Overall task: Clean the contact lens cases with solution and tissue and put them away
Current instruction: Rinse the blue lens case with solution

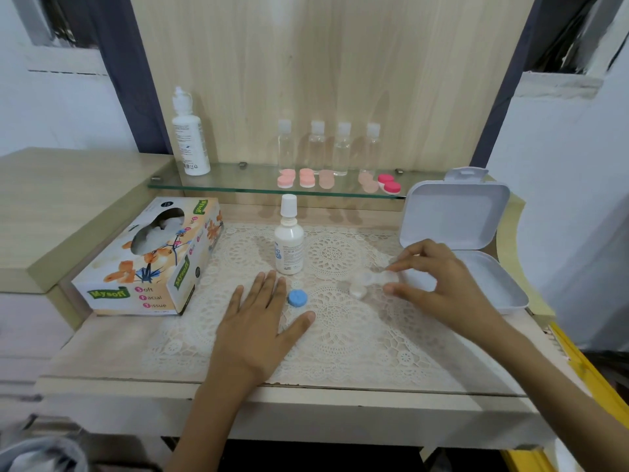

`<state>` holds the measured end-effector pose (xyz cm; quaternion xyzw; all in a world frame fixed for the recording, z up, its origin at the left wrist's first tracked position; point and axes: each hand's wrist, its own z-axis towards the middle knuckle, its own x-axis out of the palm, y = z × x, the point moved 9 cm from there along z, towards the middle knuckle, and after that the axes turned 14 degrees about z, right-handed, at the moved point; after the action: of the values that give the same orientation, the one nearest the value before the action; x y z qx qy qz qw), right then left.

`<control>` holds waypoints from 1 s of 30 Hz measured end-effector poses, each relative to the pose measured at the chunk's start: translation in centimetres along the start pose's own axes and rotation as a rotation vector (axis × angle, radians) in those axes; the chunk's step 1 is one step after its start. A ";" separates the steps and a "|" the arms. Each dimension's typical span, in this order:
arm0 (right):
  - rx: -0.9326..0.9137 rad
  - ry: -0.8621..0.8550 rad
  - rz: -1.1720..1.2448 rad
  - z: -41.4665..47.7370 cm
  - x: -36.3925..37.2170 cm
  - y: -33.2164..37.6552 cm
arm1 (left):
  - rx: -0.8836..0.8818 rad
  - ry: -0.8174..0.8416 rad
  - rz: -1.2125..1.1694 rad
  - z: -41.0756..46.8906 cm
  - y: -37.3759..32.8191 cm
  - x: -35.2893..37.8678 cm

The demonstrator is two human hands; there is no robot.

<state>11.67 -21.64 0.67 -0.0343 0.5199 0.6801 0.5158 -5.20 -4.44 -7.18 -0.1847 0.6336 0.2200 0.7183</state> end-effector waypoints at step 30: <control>0.004 0.038 -0.061 -0.9 7.4 0.1 | -0.153 -0.252 -0.737 -0.3 3.0 -2.8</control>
<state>7.75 -17.36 -3.98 -0.0620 0.5297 0.6624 0.5261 -7.40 -2.37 -4.43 -0.4241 0.4135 0.0149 0.8056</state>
